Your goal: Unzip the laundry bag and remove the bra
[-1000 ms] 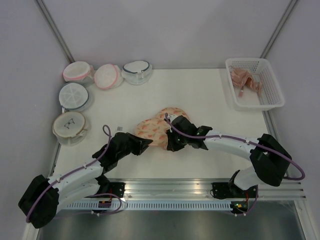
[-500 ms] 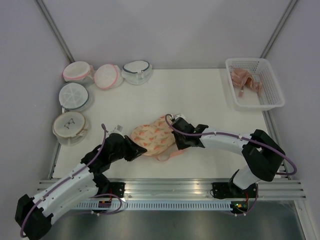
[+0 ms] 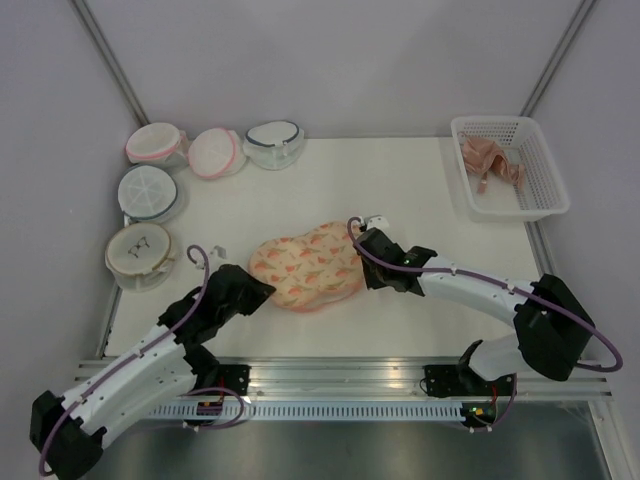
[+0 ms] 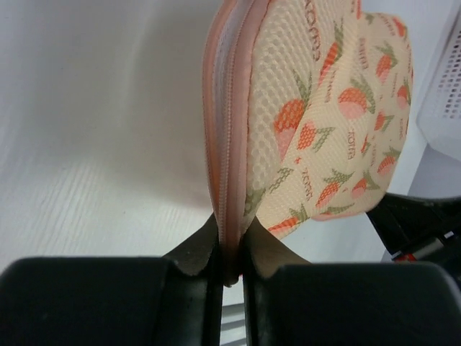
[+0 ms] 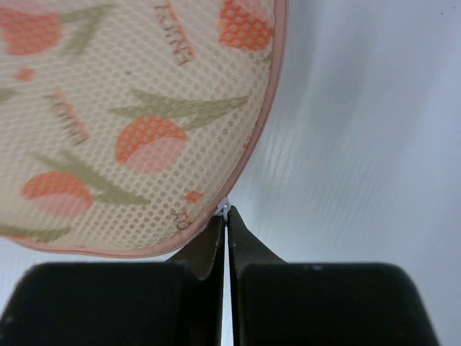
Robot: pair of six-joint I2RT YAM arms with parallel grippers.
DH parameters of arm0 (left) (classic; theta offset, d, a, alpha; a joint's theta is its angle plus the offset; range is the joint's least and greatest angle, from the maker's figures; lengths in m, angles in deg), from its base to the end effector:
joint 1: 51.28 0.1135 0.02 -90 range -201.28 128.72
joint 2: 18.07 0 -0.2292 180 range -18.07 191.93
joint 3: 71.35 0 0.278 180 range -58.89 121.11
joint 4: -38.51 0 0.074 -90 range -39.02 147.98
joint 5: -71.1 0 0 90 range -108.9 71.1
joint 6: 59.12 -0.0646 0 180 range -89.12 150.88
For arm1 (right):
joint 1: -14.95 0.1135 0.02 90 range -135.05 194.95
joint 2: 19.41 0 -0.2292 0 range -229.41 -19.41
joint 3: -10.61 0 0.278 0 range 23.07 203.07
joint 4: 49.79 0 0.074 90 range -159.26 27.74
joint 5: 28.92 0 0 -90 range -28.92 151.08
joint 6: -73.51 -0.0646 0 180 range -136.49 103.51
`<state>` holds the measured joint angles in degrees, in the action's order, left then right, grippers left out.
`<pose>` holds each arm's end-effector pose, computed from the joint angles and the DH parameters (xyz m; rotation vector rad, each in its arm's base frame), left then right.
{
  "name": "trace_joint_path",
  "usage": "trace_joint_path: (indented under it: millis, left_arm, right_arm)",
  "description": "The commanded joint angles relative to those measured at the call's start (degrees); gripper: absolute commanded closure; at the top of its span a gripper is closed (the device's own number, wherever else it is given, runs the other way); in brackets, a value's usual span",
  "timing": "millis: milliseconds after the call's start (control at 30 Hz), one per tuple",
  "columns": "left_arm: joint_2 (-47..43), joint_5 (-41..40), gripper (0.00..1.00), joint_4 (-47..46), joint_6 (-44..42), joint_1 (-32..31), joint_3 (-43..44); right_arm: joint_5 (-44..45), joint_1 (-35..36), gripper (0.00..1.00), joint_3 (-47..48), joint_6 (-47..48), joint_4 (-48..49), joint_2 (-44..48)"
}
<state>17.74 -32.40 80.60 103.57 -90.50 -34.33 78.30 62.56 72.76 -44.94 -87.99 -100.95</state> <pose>0.1765 -0.1246 0.1639 -0.8067 2.2368 -0.7418 0.2307 0.2244 0.1333 -0.3092 2.4962 0.1502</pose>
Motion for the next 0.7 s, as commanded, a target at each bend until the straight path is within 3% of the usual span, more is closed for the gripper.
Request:
trace_joint_path:
  millis: [0, 267, 333, 400, 433, 500, 567, 667]
  left_arm:
    - [12.03, -2.42, 0.83, -17.53, 0.79, 0.37, 0.31]
    - [39.57, 1.18, 0.8, -34.98, -4.75, 2.48, 14.71]
    - [44.75, 4.94, 0.6, -35.6, -5.62, 3.97, 20.58]
    - [51.96, 8.3, 0.17, -38.51, -7.02, 5.2, 24.03]
    - [53.99, 10.49, 0.1, -37.89, -6.86, 5.47, 27.88]
    - [58.74, 12.96, 0.0, -36.41, -7.82, 6.52, 30.97]
    - [60.07, 16.13, 0.0, -33.07, -7.99, 6.97, 34.85]
    - [56.31, 16.4, 0.0, -31.21, -6.6, 6.97, 31.71]
  right_arm:
    - [-1.46, -0.68, 1.0, -1.7, 1.37, -2.48, 3.65]
    - [-3.94, -0.59, 1.0, -4.25, 0.85, -4.23, 8.15]
    - [-3.51, -0.59, 1.0, -4.95, 0.41, -4.41, 9.37]
    - [-2.89, -0.59, 1.0, -5.31, -0.29, -4.24, 10.25]
    - [-2.89, -0.68, 1.0, -5.39, -0.55, -4.06, 10.34]
    - [-2.8, -0.59, 1.0, -5.39, -1.08, -3.97, 10.35]
    - [-3.24, -0.68, 1.0, -5.31, -1.35, -3.71, 10.43]
    - [-3.32, -0.59, 1.0, -5.31, -1.44, -3.18, 10.43]
